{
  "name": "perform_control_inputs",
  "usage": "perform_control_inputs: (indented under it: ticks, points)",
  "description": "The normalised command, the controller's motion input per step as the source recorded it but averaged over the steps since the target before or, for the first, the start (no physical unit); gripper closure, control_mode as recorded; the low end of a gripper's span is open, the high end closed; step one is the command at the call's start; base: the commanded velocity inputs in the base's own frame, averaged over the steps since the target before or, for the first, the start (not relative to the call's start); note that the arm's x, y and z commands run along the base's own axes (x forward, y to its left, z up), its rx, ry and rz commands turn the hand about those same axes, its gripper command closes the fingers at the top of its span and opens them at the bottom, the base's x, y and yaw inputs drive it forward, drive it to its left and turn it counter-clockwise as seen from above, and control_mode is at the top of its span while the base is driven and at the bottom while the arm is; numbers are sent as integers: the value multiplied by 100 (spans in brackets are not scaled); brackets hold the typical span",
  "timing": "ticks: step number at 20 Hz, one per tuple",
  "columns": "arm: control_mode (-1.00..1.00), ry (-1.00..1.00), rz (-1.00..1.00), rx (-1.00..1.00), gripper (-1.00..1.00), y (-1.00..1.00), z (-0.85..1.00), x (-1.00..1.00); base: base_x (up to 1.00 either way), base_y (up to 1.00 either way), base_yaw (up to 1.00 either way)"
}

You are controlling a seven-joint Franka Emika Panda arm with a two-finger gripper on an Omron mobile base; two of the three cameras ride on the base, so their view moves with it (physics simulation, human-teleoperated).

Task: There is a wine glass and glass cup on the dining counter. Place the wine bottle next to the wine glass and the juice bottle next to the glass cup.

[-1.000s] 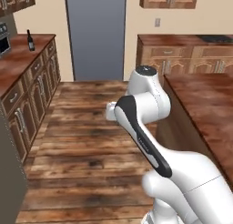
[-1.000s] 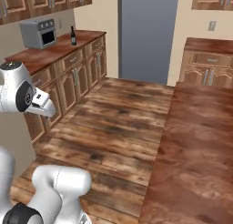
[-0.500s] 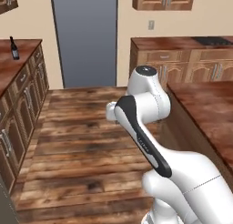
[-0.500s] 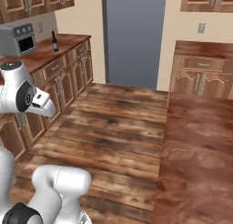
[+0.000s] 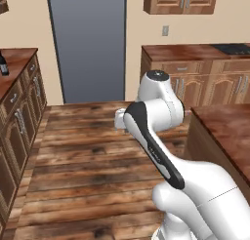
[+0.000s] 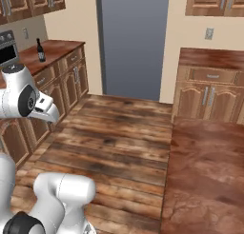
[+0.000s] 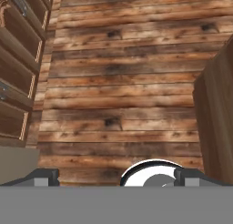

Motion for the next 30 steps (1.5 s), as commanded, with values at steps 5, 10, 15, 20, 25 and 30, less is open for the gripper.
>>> perform_control_inputs:
  ticks: [5, 10, 15, 20, 25, 30]
  points:
    - [100, 0, 0, 0, -100, 0, 0, 0, 93, 15, 0]
    - [100, 0, 0, 0, -100, 0, 0, 0, 89, 5, 0]
    - [100, 0, 0, 0, -100, 0, 0, 0, 90, 5, 0]
    - [100, 0, 0, 0, -100, 0, 0, 0, 92, 7, 3]
    - [100, 0, 0, 0, -100, 0, 0, 0, 93, 8, 12]
    - [100, 0, 0, 0, -100, 0, 0, 0, 90, 8, 22]
